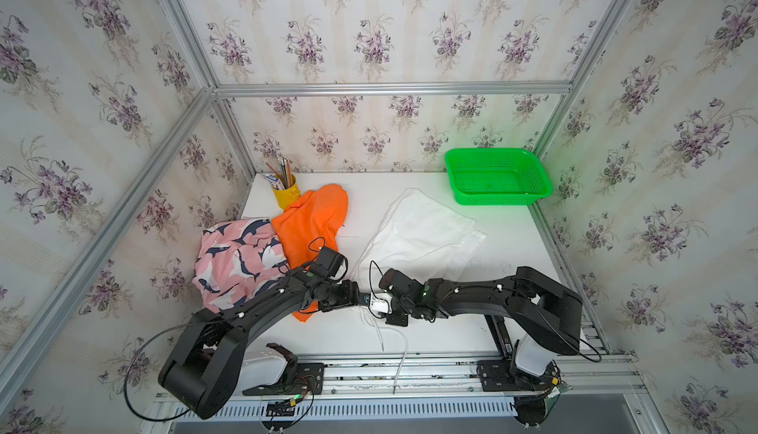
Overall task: Roll up the shorts
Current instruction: Roll the shorts at the center of the board.
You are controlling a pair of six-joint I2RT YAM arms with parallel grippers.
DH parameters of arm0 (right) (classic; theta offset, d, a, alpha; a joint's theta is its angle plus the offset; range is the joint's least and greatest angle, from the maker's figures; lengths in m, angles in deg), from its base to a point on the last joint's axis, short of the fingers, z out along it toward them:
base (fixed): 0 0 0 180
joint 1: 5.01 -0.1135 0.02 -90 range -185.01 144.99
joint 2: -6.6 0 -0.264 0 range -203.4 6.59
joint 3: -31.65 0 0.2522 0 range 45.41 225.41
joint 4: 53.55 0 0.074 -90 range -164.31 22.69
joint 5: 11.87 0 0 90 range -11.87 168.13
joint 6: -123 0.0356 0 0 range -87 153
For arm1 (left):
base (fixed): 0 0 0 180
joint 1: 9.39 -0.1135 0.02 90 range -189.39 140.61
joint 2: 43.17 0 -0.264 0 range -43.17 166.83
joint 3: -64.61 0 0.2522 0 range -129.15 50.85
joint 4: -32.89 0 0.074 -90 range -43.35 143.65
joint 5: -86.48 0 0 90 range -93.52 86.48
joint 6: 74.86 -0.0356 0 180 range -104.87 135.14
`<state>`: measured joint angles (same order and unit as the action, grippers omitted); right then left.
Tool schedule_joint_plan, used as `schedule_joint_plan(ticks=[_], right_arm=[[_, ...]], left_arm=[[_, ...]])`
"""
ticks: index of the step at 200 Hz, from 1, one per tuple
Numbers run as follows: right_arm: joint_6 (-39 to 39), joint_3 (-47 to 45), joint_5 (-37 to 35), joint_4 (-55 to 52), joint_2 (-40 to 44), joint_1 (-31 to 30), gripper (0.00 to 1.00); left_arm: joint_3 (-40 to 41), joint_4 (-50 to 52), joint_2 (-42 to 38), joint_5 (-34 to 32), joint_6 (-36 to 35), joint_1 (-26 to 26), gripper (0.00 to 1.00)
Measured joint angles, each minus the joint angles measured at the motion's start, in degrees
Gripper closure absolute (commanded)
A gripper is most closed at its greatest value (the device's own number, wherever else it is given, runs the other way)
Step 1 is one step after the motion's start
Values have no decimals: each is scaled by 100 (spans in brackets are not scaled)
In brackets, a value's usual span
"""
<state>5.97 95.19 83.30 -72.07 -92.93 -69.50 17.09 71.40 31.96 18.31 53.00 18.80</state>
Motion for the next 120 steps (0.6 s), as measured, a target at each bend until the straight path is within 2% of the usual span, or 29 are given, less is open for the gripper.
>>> schedule_joint_plan(ticks=[5, 24, 46, 57, 70, 79, 99, 120], right_arm=[[0, -7, -2, 7, 7, 0, 72], [9, -76, -22, 52, 74, -7, 66], [188, -205, -157, 4, 310, -7, 58], [310, -304, -197, 4, 540, -11, 54], [470, -501, -367, 87, 944, -42, 35], [522, -671, -501, 199, 1235, -61, 27], [643, -1060, -951, 457, 1895, -223, 24], [647, -1471, -1386, 940, 2328, -671, 23]], left_arm=[[0, -52, 42, 13, 13, 15, 44], [0, -271, 114, 155, 46, 70, 64], [7, -476, 83, 321, 44, 101, 74], [9, -535, 15, 365, 44, 98, 76], [7, -557, -72, 363, 42, 96, 77], [-7, -540, -153, 361, 44, 94, 77], [-50, -492, -382, 350, 114, 94, 76], [-118, -463, -608, 341, 243, 94, 76]])
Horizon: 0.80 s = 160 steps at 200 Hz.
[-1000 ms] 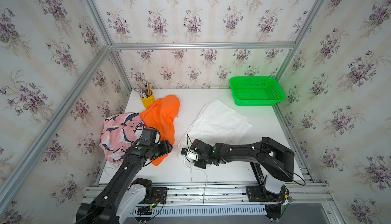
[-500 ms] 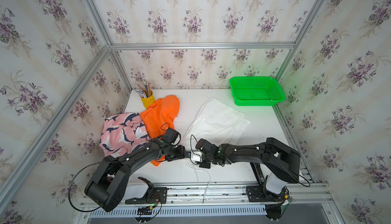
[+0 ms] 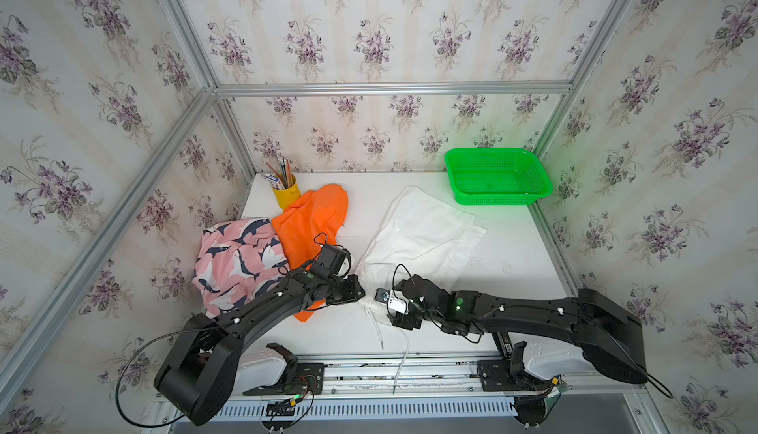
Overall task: Roll up the shorts
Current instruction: Roll the shorts at the center of the board.
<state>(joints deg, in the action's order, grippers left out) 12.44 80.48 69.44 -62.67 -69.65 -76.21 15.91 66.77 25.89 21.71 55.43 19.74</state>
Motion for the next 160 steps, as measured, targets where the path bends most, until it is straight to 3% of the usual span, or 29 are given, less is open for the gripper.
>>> schedule_joint_plan(ticks=[28, 66, 126, 160], right_arm=[[-68, -219, -761, 706, -153, -540, 20], [-103, -72, -1777, 2020, -1040, -909, 11], [-278, 267, -2885, 3998, -2542, -1049, 5], [-949, 168, -3974, 5777, -3445, -1051, 1]], left_arm=[[-96, 46, -162, 9, 208, 0, 77], [-114, 116, -341, 33, 476, 0, 77], [-55, 107, -621, 83, 815, 0, 77], [52, 46, -796, 157, 984, 0, 77]])
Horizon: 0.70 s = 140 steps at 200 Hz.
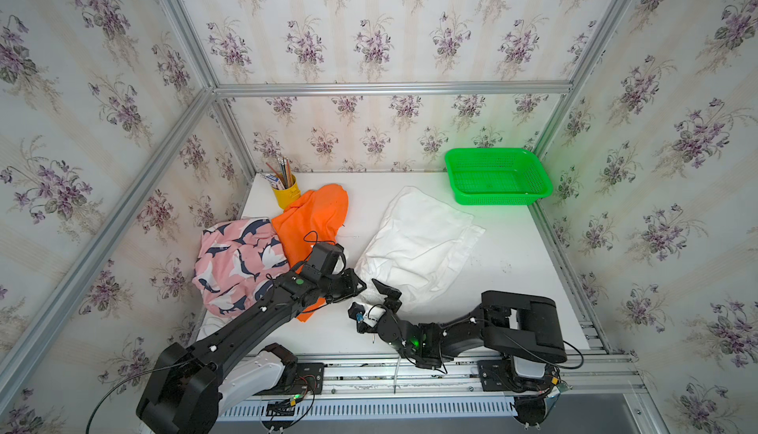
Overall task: Roll up the shorts
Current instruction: Roll the shorts at the center of the board.
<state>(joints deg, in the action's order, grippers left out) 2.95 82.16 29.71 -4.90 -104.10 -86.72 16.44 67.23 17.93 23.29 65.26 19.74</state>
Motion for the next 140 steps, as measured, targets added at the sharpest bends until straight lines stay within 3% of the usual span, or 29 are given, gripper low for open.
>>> schedule_joint_plan(ticks=[43, 92, 130, 140], right_arm=[[-1379, -319, -796, 2179, -686, -35, 1], [-1810, -994, -933, 2802, -299, -120, 11], [-2146, -1327, -1086, 2997, -260, -275, 32], [-2260, -1355, -1123, 3034, -317, -337, 45]], left_arm=[[81, -109, -109, 44, 144, 0, 77], [85, -177, -122, 109, 240, 0, 77], [109, -197, -15, 125, 273, 0, 76], [140, -203, 9, 125, 275, 0, 76]])
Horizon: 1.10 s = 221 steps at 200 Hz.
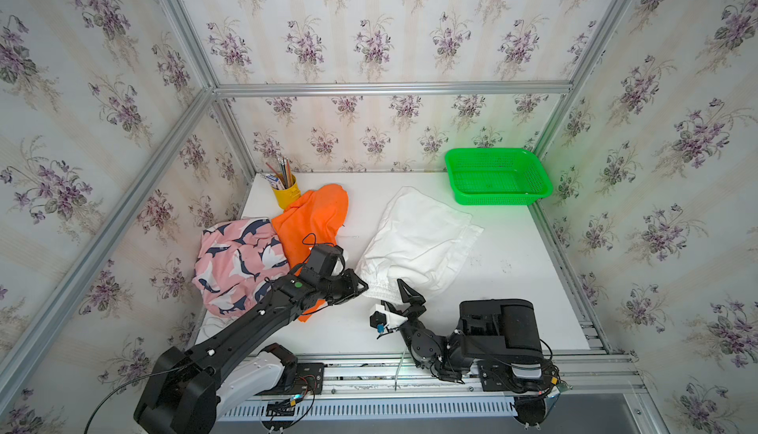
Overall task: Roll up the shorts
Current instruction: Roll the shorts at the center of the board.
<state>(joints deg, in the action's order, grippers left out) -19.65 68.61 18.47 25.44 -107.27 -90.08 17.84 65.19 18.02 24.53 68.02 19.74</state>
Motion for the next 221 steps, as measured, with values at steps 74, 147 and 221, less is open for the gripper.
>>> schedule_joint_plan(ticks=[74, 147, 221], right_arm=[[-214, -122, 4, -144, 146, -227, 96], [2992, 461, 1425, -4352, 1904, -181, 43], [2975, 1403, 1266, -4234, 706, -195, 0]], left_arm=[[46, -15, -90, 17, 2, 0, 70], [-83, 116, -315, -131, 24, -11, 85], [-138, 125, -479, -179, 249, -11, 89]])
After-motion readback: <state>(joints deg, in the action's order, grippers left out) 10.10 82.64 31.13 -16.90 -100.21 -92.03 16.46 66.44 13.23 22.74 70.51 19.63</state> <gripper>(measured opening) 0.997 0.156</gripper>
